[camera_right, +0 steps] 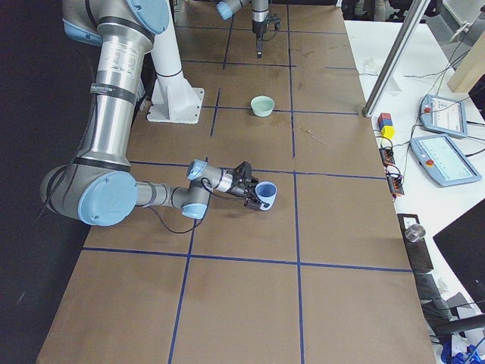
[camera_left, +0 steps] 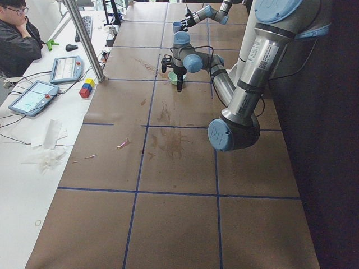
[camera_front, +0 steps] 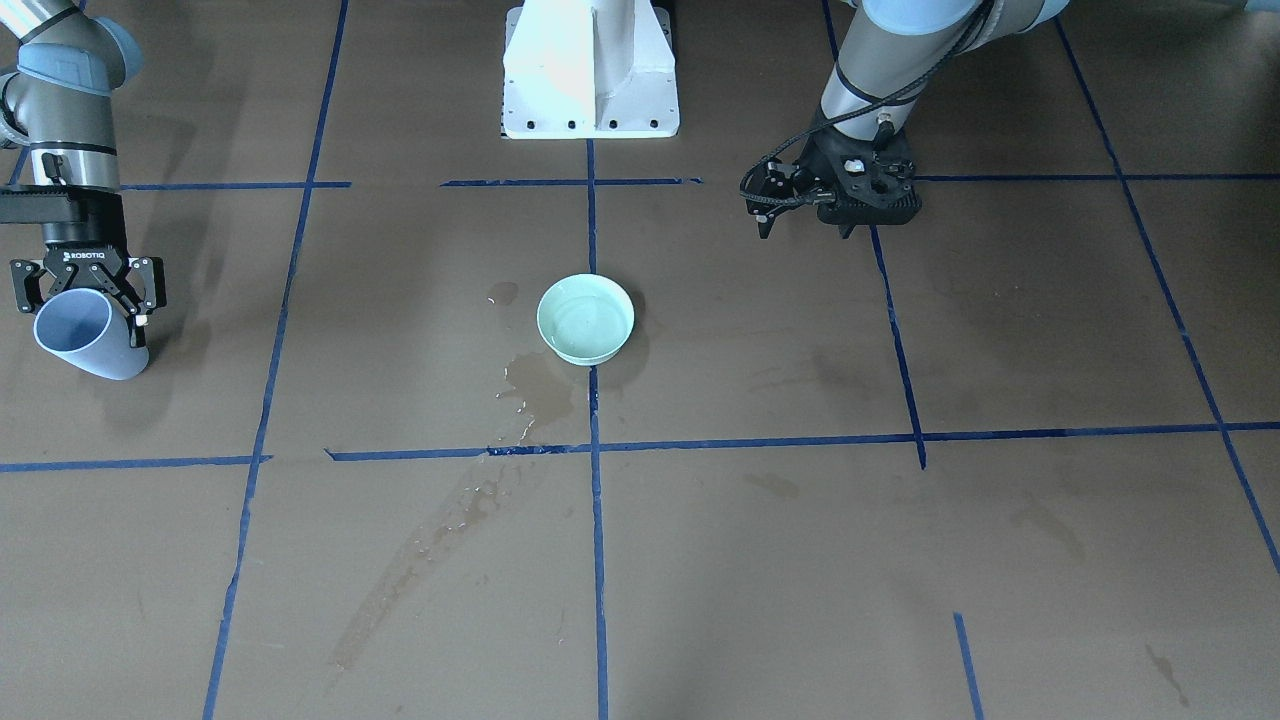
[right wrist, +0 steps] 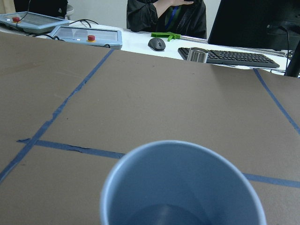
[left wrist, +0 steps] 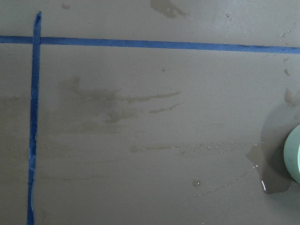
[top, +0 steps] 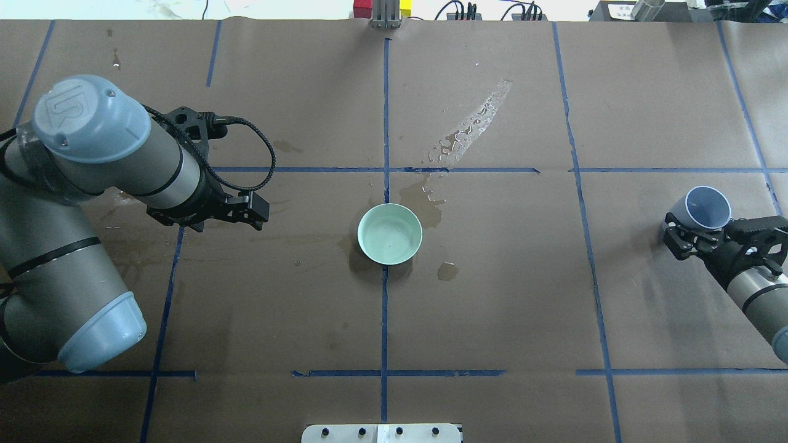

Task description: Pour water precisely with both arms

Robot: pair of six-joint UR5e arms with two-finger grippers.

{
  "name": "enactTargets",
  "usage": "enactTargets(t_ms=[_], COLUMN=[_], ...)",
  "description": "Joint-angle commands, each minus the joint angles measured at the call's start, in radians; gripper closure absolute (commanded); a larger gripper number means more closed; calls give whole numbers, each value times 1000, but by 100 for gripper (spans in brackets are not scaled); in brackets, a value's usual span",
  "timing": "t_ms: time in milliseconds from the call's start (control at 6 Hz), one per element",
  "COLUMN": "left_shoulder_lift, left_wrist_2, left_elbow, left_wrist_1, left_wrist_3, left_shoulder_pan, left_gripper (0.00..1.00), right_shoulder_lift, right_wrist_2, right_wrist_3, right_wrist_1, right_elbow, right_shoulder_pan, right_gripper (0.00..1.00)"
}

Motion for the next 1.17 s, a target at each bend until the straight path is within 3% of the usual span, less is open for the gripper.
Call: enactTargets(t_ms=[0,167,333,1000], left_shoulder_lift=[2,0,2,3], left_wrist_2=[0,0,0,0], left_elbow=[0,0,0,0], left_wrist_1=[0,0,0,0], left_wrist_3=[0,0,0,0], left_shoulder_pan=[0,-2,0,-2], left_gripper=[0,0,0,0], right_shoulder_lift=[1,3,3,1], right_wrist_2=[1,1,1,-5], right_wrist_3=[0,0,0,7], right_wrist_1=[1,1,1,6], right_elbow=[0,1,1,4], right_shoulder_pan=[0,0,0,0], right_gripper=[46,15,0,0])
